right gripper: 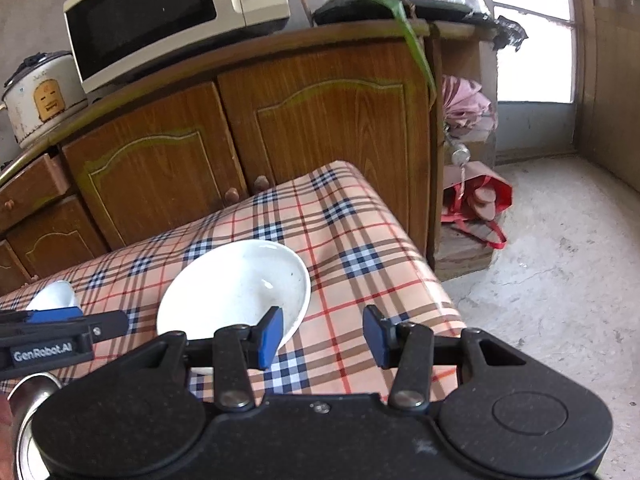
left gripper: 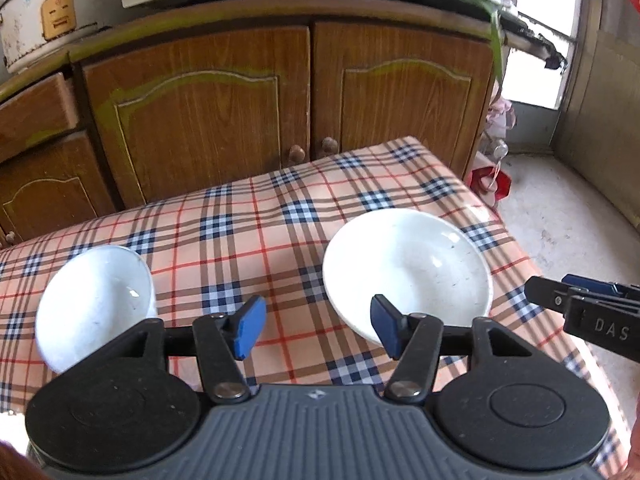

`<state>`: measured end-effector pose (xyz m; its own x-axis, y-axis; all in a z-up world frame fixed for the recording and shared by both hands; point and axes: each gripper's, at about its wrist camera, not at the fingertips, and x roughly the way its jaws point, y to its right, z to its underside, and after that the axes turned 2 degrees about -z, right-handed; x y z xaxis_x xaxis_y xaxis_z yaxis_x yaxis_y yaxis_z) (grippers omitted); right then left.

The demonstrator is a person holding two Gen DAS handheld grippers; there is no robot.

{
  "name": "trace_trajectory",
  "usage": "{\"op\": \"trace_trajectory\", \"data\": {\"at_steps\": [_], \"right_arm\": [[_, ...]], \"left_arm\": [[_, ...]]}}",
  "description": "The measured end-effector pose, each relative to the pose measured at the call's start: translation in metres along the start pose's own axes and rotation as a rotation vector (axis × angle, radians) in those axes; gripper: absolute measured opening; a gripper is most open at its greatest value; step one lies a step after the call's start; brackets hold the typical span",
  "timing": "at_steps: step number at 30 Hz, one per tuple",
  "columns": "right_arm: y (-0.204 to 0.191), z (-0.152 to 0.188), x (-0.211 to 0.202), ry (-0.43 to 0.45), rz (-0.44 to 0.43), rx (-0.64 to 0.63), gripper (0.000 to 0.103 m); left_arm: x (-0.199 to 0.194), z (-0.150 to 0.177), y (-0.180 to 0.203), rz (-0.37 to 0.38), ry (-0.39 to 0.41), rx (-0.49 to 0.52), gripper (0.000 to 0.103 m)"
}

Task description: Organize plates and bowls

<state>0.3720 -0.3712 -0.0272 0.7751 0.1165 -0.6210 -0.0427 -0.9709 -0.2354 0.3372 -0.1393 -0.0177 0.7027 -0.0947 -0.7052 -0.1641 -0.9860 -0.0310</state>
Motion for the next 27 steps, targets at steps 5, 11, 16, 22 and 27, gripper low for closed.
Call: {"op": "trace_trajectory", "data": {"at_steps": [5,11,16,22,27], "right_arm": [[0.0,0.001,0.027,-0.027,-0.013,0.01,0.055],[0.004,0.0,0.055,-0.046,-0.008,0.031,0.055],[0.005,0.0,0.073,-0.053,-0.038,0.046,0.055],[0.003,0.005,0.095,-0.072,-0.059,0.056,0.055],[0.001,0.006,0.103,-0.056,-0.086,0.056,0.043]], "left_arm": [[0.024,-0.003,-0.004,0.004,-0.026,-0.024,0.06],[0.045,-0.008,-0.003,0.01,-0.03,-0.026,0.061],[0.063,-0.01,-0.005,0.017,-0.034,-0.048,0.061],[0.083,-0.008,-0.001,0.039,-0.056,-0.03,0.056],[0.095,-0.008,0.004,0.073,-0.045,-0.009,0.032]]}}
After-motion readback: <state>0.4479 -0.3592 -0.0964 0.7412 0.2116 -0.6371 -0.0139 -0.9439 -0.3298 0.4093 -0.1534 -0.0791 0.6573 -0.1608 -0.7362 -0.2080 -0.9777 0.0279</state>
